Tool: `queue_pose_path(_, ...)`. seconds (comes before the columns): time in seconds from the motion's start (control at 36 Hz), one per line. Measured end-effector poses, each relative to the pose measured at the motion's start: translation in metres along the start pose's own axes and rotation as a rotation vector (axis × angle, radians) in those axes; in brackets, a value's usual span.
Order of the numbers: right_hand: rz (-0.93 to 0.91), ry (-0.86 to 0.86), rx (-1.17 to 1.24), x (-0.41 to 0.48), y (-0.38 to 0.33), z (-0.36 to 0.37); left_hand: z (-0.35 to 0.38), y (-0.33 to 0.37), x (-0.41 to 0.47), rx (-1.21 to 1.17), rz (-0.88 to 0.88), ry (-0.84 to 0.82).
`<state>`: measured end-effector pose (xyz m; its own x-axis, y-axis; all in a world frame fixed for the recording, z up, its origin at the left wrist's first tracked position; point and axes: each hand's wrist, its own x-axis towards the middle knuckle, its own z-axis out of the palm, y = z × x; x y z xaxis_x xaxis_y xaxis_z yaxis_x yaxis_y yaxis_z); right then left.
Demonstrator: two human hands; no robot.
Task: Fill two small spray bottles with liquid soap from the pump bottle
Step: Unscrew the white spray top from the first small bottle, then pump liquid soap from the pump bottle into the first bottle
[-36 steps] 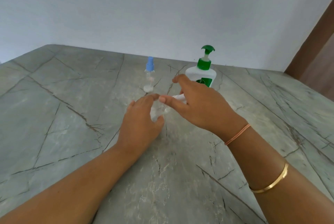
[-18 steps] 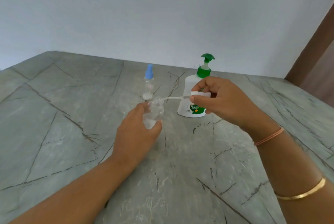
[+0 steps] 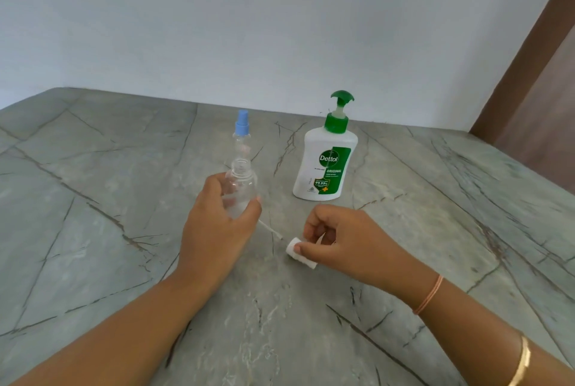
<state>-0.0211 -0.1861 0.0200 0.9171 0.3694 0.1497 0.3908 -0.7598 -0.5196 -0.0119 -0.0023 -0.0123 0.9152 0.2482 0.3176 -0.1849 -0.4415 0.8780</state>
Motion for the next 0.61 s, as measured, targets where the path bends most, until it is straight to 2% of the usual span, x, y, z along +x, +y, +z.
queue_pose_path(0.14, -0.044, -0.055, -0.095, -0.001, -0.008, 0.006, 0.000, -0.001, 0.000, 0.046, 0.013, -0.018)
queue_pose_path(0.33, 0.005, -0.058, -0.026, 0.000, -0.002, 0.000, 0.002, -0.004, 0.001, 0.109, 0.016, -0.032)
queue_pose_path(0.39, 0.021, 0.052, 0.040, 0.002, 0.001, -0.002, 0.001, -0.003, 0.001, 0.109, 0.020, -0.041)
queue_pose_path(0.53, 0.114, 0.460, 0.163, 0.026, 0.019, -0.017, 0.002, -0.002, 0.000, 0.128, 0.032, -0.051)
queue_pose_path(0.61, 0.191, 0.563, 0.318, 0.046, 0.035, -0.025, 0.002, -0.002, 0.000, 0.133, 0.030, -0.049)
